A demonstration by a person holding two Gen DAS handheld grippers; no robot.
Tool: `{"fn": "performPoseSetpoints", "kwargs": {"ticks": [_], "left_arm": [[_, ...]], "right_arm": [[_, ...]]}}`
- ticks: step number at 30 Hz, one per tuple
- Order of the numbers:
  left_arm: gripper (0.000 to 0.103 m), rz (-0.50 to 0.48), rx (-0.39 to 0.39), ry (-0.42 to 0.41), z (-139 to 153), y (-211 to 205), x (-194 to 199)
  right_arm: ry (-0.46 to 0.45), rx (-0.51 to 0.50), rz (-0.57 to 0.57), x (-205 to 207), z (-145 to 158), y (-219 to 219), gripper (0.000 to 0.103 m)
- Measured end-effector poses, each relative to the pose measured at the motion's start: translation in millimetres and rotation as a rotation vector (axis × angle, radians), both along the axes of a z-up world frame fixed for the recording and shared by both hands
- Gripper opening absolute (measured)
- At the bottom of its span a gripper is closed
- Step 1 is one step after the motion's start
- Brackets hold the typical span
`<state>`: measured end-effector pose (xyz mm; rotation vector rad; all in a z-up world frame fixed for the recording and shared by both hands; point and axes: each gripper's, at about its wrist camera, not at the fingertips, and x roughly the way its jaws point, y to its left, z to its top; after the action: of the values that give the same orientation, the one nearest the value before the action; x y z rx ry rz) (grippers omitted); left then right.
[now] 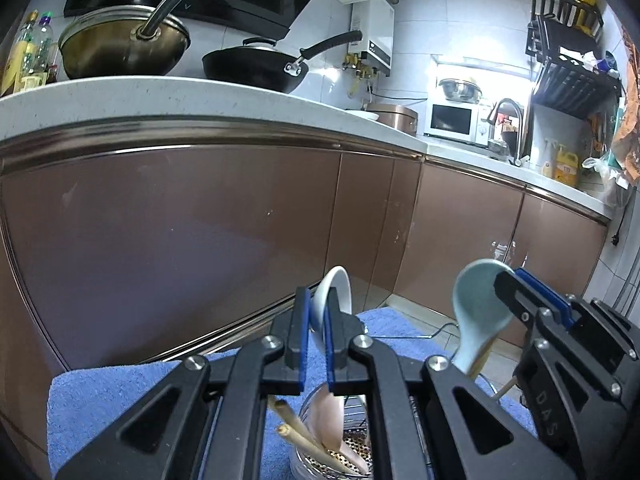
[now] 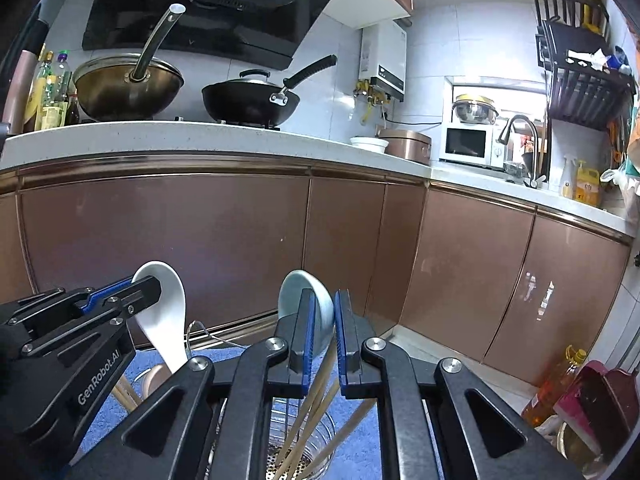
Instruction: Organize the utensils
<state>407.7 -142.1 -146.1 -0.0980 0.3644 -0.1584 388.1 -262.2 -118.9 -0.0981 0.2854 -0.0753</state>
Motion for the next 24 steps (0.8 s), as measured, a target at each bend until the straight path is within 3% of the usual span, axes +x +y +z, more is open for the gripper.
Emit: {"fn": "performPoseSetpoints", "kwargs": {"ticks": [3,4,6,8,12,17,24], "left_arm": [[0.009,-0.013,-0.031,-0.005,-1.9,2.8,-3.1],[0.011,-0.016,-0.036,-0.008,-0.7,3.3,-4.3],[0.03,-0.021,-0.055,-0.022,3.7,5.6,-9.2],[0.04,-0.019,-0.079,-0.034,9.2,10.0,-14.8],[0.048,-0.014,-0.082,-0.053,25.8,19.7,-30.8],[0.059,0.004,-0.06,-0.072,52.5,31.8,-59.5],[0.066,0.021,-0.001,-0.072,89.3,45.4,-112.1]], "right_arm": [[-0.002,-0.006,0.002,-2.7,0.6,2.1,0.018],[-0.006,-0.006,0.003,-5.5,2.1,2.8,0.026],[-0.018,-0.003,0.005,-10.5,5.6,3.0,0.035],[-0.034,-0.004,0.005,-18.1,12.4,2.9,0.035],[-0.074,-0.001,0.003,-42.5,28.9,1.9,0.04],[-0.116,0.019,-0.015,-77.5,52.8,-4.3,0.054],[-0.141,0.058,-0.038,-128.8,82.2,-11.8,0.074]]}}
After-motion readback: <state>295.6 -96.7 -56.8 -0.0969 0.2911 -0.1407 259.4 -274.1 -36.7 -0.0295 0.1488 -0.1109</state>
